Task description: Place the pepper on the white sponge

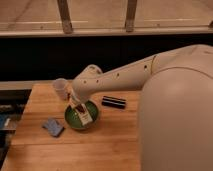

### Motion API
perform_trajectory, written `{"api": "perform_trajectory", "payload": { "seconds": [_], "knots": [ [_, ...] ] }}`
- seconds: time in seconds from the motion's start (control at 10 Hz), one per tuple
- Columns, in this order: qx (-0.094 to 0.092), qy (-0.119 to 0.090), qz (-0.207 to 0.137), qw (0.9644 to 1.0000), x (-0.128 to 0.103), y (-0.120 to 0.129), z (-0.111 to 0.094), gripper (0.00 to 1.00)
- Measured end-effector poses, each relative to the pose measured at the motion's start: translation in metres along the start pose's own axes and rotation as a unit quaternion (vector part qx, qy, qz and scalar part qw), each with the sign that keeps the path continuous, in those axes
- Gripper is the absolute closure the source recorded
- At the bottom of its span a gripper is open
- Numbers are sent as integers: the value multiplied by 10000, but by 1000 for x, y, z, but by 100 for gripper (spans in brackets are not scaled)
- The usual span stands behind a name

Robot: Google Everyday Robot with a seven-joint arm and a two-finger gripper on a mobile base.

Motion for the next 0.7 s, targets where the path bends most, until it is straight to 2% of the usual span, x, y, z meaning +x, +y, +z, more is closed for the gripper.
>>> {"api": "perform_trajectory", "payload": {
  "seconds": [0.2, 0.7],
  "knots": [
    [-139, 29, -137, 9998, -4, 11, 3, 100],
    [-136, 85, -149, 9998, -4, 9, 4, 100]
  ]
}}
